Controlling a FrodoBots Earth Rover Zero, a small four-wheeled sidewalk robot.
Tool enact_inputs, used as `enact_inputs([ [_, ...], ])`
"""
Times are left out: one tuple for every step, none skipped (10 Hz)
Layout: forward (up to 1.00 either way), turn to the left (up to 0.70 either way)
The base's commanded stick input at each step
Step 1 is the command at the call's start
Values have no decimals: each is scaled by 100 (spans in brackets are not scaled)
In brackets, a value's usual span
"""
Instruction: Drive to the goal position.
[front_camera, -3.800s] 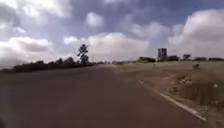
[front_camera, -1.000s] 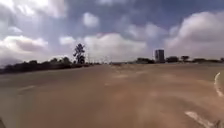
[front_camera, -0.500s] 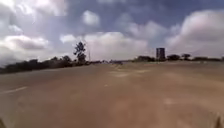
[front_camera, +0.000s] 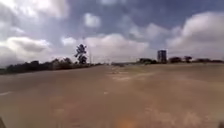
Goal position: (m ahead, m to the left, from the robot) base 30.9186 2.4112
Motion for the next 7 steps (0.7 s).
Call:
enact_inputs([
  [100,0],
  [100,0],
  [100,0],
  [100,0],
  [100,0],
  [100,0],
  [100,0],
])
